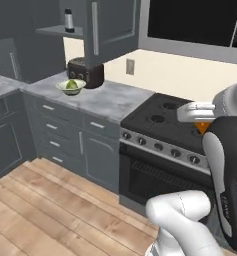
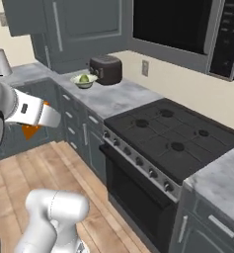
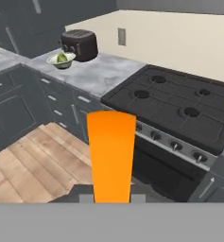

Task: Pick the cheese from the fridge and the cheese grater from the cabinet and place them next to the salad bowl.

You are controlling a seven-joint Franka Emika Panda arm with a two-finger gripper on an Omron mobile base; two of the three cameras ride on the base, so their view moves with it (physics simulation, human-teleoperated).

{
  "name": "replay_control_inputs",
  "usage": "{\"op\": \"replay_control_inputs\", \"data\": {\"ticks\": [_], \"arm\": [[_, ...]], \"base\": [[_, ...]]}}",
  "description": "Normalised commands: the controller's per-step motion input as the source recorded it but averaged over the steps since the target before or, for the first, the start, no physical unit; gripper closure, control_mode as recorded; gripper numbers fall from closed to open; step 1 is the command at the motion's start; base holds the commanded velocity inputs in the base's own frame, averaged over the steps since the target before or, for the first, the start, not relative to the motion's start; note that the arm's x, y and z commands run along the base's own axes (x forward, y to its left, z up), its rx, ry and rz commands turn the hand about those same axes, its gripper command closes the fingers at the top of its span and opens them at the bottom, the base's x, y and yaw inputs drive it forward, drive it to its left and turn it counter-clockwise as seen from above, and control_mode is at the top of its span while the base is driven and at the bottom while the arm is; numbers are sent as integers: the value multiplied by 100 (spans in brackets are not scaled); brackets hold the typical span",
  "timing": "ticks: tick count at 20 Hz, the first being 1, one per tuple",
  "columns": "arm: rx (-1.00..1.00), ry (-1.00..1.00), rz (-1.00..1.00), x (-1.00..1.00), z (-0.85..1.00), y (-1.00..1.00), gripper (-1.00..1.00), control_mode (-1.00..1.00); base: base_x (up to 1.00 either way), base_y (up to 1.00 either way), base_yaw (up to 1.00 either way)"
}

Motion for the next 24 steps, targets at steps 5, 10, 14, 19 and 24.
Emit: {"op": "replay_control_inputs", "data": {"ticks": [5, 10, 14, 19, 24], "arm": [[0, 0, 0, 0, 0, 0, 100, 100], [0, 0, 0, 0, 0, 0, 100, 100], [0, 0, 0, 0, 0, 0, 100, 100], [0, 0, 0, 0, 0, 0, 100, 100], [0, 0, 0, 0, 0, 0, 100, 100]], "base": [[10, 100, -30], [-45, 100, -40], [1, 100, -29], [57, 100, -20], [98, 100, -21]]}}
